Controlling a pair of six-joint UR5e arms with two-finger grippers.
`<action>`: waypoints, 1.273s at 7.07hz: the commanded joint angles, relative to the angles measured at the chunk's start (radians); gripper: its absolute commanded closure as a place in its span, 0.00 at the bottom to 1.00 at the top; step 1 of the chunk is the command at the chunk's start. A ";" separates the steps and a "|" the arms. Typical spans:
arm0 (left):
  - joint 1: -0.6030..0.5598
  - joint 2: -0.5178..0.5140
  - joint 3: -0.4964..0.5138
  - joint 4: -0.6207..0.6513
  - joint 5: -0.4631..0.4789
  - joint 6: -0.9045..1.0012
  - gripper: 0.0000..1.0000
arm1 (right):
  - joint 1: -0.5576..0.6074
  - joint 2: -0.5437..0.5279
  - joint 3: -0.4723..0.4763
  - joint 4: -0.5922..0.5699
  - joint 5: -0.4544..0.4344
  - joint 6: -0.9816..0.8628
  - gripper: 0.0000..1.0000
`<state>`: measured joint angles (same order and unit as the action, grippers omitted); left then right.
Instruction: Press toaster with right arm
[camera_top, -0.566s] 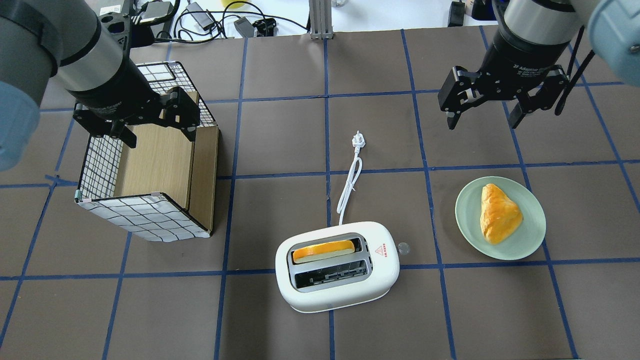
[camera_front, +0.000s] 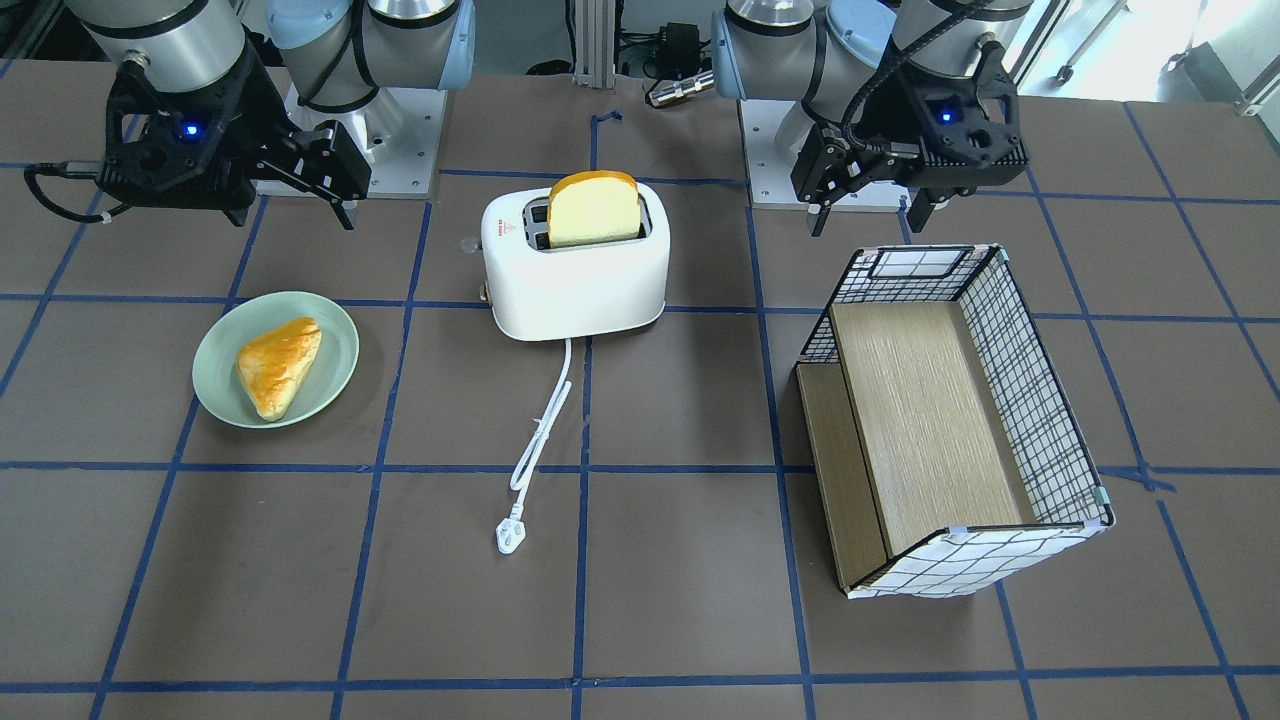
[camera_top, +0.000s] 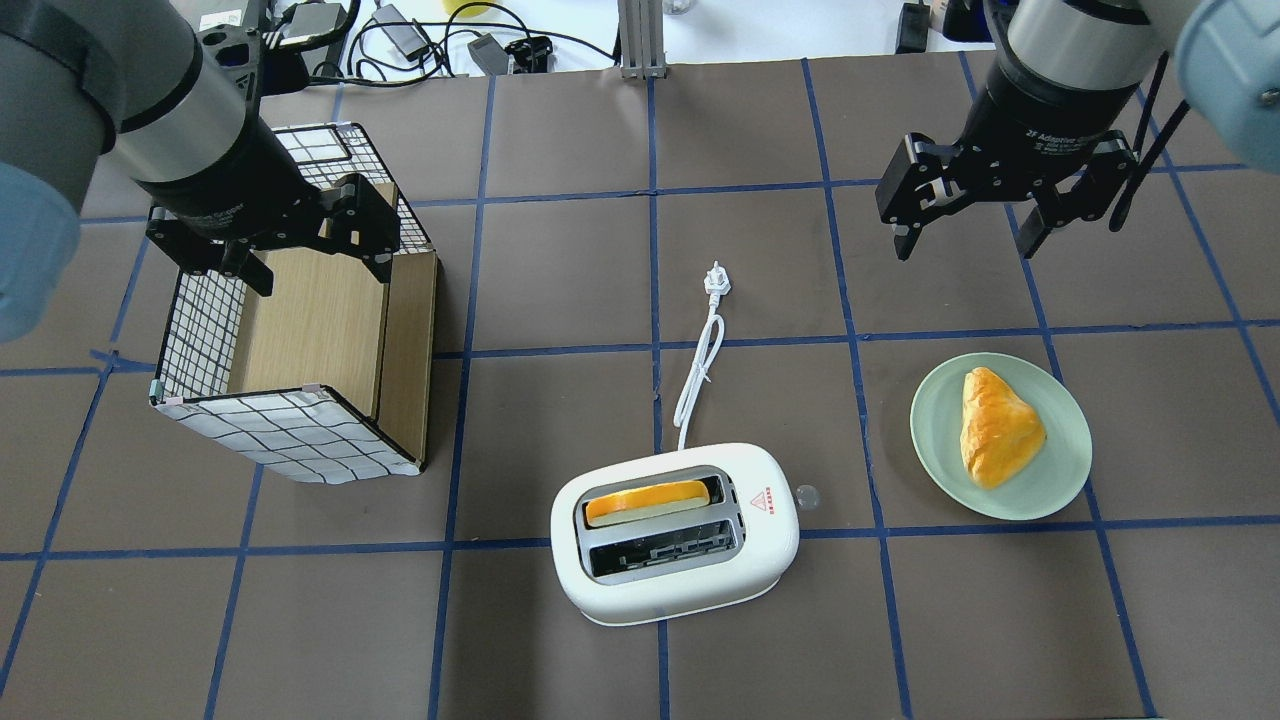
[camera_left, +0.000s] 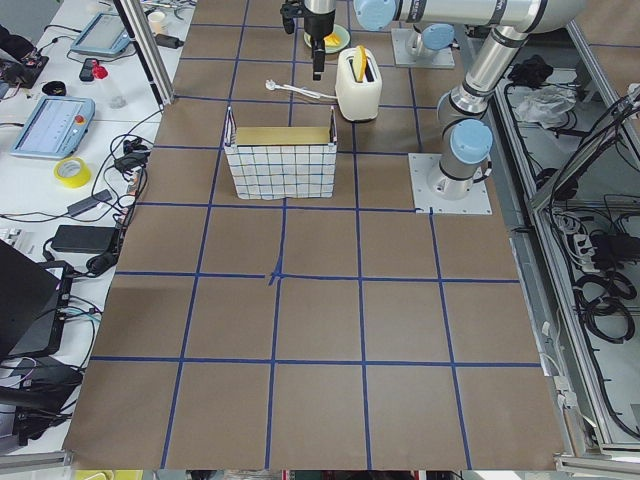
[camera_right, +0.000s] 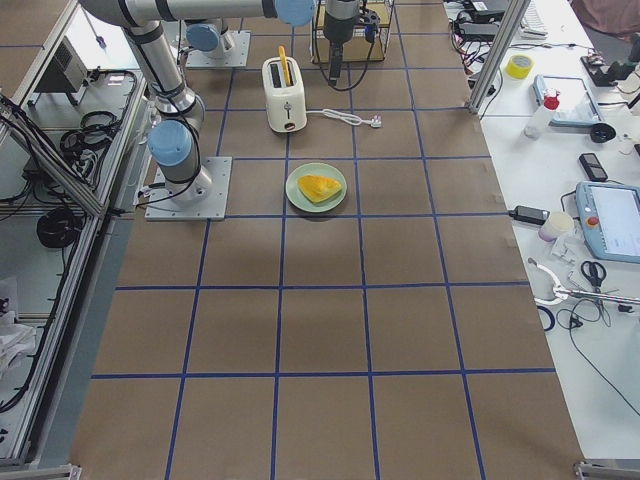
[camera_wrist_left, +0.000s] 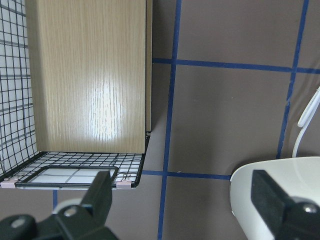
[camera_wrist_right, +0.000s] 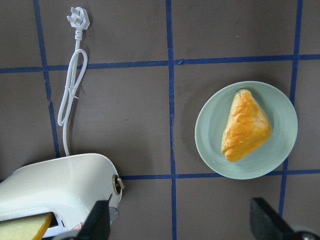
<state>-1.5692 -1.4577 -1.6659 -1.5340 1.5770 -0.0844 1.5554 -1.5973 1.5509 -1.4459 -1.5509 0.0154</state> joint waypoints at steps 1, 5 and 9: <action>0.000 -0.001 0.000 0.000 0.000 0.000 0.00 | 0.000 -0.001 0.000 0.001 0.000 0.000 0.00; 0.000 0.000 0.000 0.000 0.000 0.000 0.00 | 0.002 -0.018 0.005 0.071 -0.002 0.044 0.06; 0.000 0.000 0.000 0.000 0.000 0.000 0.00 | 0.003 -0.122 0.098 0.199 0.009 0.095 0.99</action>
<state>-1.5693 -1.4573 -1.6659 -1.5340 1.5769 -0.0844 1.5584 -1.6818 1.6078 -1.2603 -1.5464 0.1082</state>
